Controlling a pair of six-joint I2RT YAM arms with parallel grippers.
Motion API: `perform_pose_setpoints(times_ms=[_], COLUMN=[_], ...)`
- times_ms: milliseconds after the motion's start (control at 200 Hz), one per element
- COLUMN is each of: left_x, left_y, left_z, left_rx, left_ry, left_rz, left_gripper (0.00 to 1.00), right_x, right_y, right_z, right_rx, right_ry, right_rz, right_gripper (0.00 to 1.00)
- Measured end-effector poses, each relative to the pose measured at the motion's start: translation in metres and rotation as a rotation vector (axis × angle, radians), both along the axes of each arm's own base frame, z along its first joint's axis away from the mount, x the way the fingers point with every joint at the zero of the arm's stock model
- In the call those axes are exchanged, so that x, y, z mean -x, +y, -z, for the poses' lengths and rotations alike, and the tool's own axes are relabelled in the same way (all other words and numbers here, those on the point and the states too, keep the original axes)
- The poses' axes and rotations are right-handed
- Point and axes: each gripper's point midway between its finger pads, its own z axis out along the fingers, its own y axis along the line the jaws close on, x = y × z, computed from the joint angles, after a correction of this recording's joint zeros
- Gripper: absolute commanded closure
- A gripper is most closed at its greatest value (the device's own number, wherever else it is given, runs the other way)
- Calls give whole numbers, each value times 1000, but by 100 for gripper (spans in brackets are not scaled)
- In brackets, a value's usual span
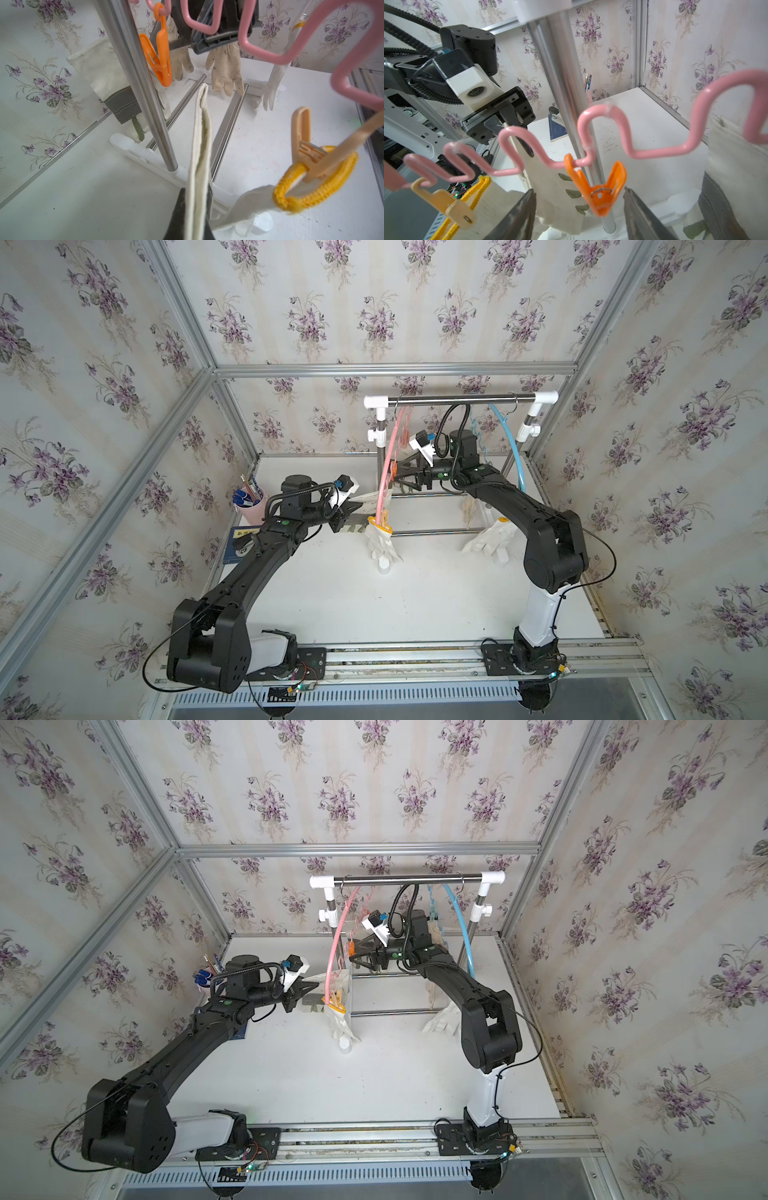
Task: Clip the gloves onto a hanger to dry
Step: Open the clamp at the hanger.
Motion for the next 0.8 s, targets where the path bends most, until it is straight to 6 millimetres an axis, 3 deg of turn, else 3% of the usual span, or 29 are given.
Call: perform_pose_setpoints(times_ms=[450, 799], left_x=[-2, -3], left_y=[-2, -4], left_z=[-4, -4], left_rx=[2, 0], left_ry=[-6, -6], left_rz=[7, 11], left_gripper=[100, 100], right_x=[-7, -19], right_y=[3, 9], right_z=[10, -2], right_rx=[-15, -57], right_ry=[-12, -55], right_rz=[-10, -8], right_gripper=[25, 24])
